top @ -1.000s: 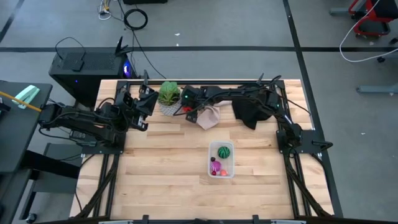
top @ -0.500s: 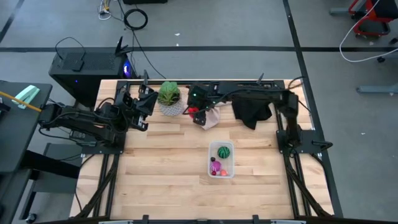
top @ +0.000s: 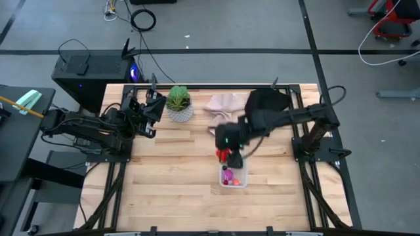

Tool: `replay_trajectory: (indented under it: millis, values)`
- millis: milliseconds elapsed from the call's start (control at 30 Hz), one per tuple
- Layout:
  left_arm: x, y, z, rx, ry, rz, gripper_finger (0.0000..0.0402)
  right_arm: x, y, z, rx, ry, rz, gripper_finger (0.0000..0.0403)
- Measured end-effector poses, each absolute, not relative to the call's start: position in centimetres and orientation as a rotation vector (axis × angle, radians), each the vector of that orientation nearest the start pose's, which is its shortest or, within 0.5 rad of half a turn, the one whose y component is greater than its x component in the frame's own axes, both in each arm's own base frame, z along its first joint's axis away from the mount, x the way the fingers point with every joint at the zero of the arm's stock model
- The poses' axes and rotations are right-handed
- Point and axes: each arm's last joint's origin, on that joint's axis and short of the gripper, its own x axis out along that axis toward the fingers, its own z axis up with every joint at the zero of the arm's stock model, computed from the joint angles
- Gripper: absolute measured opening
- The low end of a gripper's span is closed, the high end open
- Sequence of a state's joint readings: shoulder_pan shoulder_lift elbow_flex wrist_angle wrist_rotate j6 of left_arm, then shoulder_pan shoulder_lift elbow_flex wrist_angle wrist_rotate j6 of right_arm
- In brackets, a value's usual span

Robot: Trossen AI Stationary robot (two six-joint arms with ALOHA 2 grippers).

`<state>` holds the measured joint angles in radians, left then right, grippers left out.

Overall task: Pick and placing Produce into tupperware
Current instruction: Put the red apple into the transparent bin, then return to Home Position

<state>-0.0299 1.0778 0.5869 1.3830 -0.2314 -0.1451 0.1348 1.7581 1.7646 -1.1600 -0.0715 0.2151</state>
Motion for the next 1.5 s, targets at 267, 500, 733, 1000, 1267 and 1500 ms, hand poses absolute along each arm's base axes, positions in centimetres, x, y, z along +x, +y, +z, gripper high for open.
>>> replay_trajectory:
  millis: [267, 500, 733, 1000, 1267, 1500]
  values:
    - [20.0, 0.1, 34.8, -0.252, -0.898, 0.123, 0.0033, 33.4, 7.4, 27.3, 0.185, 1.374, -0.038, 0.0252]
    - [20.0, 0.0, 34.8, -0.26, -0.898, 0.118, 0.004, 33.6, 7.5, 24.8, 0.28, 1.349, -0.071, 0.0252]
    - [20.1, 0.0, 34.7, -0.276, -0.89, 0.11, 0.0035, 33.6, 7.4, 24.8, 0.298, 1.349, -0.086, 0.0272]
    - [20.1, 0.0, 34.7, -0.275, -0.889, 0.111, 0.0043, 33.6, 7.5, 24.8, 0.316, 1.356, -0.075, 0.0313]
    - [20.1, 0.0, 34.7, -0.251, -0.888, 0.122, 0.0036, 32.2, 7.0, 27.6, 0.288, 1.284, -0.091, 0.0277]
    - [20.1, 0.0, 34.7, -0.251, -0.888, 0.122, 0.0038, 27.9, 5.3, 33.9, 0.279, 1.035, -0.13, 0.0131]
